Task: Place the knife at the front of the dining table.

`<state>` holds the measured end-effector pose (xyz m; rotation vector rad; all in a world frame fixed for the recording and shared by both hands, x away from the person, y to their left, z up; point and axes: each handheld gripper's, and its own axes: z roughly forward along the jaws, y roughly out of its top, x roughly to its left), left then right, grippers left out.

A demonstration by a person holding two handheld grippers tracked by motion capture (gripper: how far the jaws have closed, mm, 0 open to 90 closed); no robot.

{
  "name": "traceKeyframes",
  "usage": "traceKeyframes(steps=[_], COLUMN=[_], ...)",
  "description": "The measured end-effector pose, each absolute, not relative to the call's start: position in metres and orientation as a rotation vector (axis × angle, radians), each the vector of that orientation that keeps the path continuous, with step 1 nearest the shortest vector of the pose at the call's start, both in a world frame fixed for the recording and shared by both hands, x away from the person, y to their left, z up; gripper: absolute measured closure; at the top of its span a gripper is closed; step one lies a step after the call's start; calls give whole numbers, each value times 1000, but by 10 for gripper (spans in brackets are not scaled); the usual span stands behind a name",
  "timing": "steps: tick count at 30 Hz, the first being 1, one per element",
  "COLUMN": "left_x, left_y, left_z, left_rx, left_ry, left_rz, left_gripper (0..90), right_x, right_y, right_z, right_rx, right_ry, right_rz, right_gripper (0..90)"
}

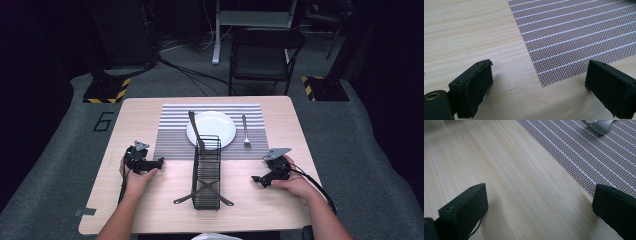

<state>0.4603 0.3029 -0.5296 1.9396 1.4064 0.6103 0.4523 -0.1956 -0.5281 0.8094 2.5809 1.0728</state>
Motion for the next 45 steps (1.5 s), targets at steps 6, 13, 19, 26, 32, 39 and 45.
traceKeyframes(steps=[6,13,19,26,32,39,45], left_x=[461,460,460,460,460,455,450], left_y=[303,302,302,302,302,298,291], left_z=[-530,-529,-529,-529,-529,-521,-506], left_rx=[1934,1935,1935,1927,1900,1869,1894], left_ry=[1406,1394,1395,1402,1412,1426,1393], left_rz=[612,607,609,611,623,549,535], left_gripper=[75,116,118,129,169,362,426], right_x=[452,452,452,452,452,452,452], right_y=[-196,-196,-196,-196,-196,-196,-196], right_z=[-528,-528,-528,-528,-528,-528,-528], right_rx=[808,808,806,807,807,809,806], right_ry=[2578,2579,2580,2580,2579,2580,2580], right_rz=[1072,1072,1072,1072,1073,1072,1072], right_gripper=[0,0,0,0,0,0,0])
